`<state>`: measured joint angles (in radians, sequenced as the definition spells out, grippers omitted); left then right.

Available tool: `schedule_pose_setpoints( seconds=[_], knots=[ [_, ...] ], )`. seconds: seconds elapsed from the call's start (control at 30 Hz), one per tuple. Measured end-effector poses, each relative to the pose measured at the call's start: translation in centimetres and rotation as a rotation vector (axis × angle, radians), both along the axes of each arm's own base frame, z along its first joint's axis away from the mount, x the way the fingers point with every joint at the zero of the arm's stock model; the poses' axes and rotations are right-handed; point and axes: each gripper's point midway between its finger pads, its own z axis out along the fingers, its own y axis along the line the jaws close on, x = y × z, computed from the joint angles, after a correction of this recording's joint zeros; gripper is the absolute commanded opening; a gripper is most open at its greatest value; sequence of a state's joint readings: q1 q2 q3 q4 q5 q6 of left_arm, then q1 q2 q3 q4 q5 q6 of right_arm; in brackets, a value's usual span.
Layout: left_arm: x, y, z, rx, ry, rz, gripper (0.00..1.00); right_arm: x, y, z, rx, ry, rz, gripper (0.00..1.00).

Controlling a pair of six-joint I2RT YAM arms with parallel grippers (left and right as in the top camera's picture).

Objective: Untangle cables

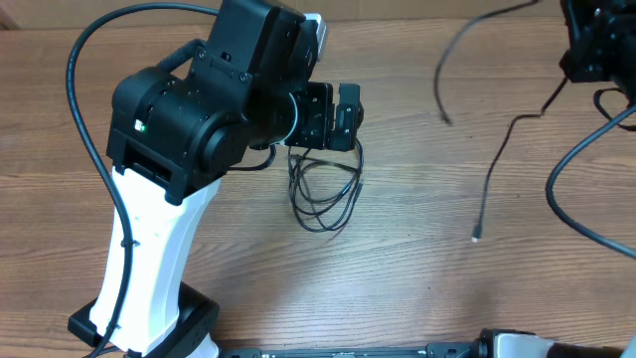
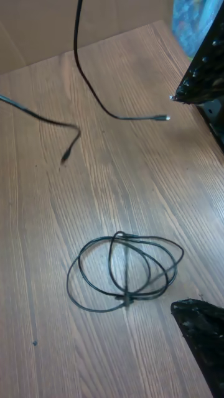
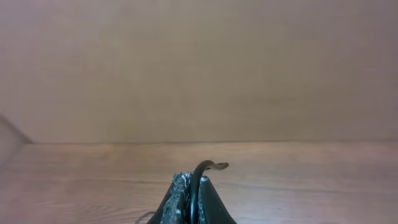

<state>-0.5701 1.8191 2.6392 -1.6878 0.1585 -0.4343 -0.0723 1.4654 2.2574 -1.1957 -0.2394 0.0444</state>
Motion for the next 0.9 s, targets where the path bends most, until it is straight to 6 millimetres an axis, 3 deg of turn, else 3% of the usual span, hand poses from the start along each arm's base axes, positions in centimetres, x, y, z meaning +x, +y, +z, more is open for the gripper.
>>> schedule_pose_setpoints(
  seconds=[0.17, 0.6, 0.73, 0.9],
  knots=[
    [0.0, 0.0, 0.0, 0.000, 0.000, 0.000, 1.00, 2.2, -1.2, -2.3, -0.029, 0.069, -0.053, 0.04],
    [0.0, 0.0, 0.0, 0.000, 0.000, 0.000, 1.00, 12.0, -1.7, -11.4, -0.014, 0.260, -0.039, 0.04],
    [0.0, 0.0, 0.0, 0.000, 0.000, 0.000, 1.00, 14.8, -1.1, -12.1, 0.011, 0.222, -0.002, 0.04],
    [0.0, 0.0, 0.0, 0.001, 0.000, 0.001, 1.00, 16.9, -0.9, -11.2, 0.022, 0.142, 0.017, 0.04]
  ],
)
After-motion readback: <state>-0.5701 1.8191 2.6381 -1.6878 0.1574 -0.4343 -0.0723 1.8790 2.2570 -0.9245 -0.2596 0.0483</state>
